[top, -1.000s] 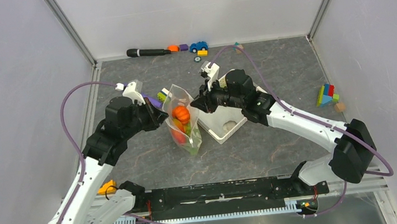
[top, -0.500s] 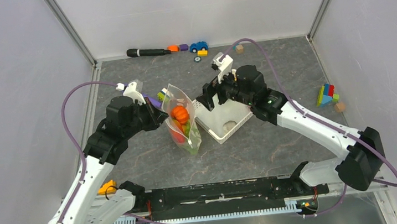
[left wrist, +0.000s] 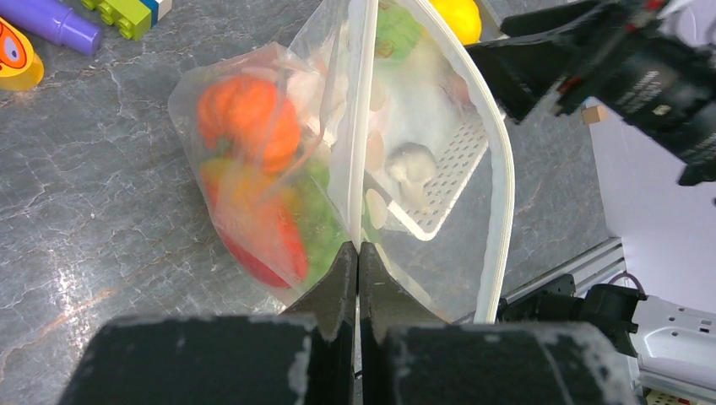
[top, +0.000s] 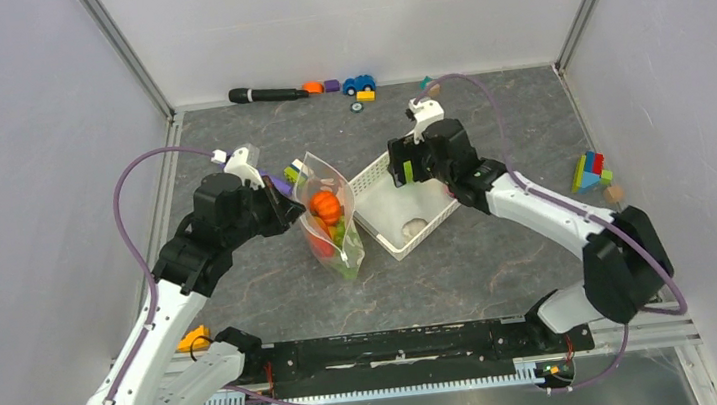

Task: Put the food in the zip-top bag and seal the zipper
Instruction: Pick up the fake vegetable from the bin.

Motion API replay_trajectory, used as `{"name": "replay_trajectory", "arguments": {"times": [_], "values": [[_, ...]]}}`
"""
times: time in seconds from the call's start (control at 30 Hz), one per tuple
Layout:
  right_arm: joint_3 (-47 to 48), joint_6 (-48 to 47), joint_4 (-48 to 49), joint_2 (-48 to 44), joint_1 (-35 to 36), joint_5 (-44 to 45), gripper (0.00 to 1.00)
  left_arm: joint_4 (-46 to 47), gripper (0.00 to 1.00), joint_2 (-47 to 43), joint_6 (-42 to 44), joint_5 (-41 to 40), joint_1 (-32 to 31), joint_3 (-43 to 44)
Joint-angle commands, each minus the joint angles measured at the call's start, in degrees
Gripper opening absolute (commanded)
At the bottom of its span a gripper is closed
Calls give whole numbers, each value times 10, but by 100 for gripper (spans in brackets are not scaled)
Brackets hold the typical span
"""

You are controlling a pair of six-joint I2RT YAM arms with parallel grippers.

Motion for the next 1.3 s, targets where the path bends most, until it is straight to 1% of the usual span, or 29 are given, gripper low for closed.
{"name": "replay_trajectory", "arguments": {"times": [0.0, 0.2, 0.63, 0.77, 1.0, 1.13, 1.27], "values": [[10, 37, 19, 53, -1, 38, 98, 25, 2, -3, 11, 18, 3, -2], [31, 63, 23, 121, -1, 68, 98, 26, 2, 0, 13, 27, 5, -1], [63, 71, 98, 227, -2, 105, 98, 26, 2, 2, 12, 35, 7, -1], [62, 73, 125, 250, -3, 138, 98, 26, 2, -1, 13, 35, 7, -1], [51, 83, 177, 273, -2, 152, 97, 26, 2, 1, 14, 39, 8, -1], [33, 85, 229, 281, -3, 167, 94, 26, 2, 2, 15, 40, 7, -1], [34, 89, 233, 290, -3, 172, 90, 26, 2, 1, 13, 40, 8, -1]]}}
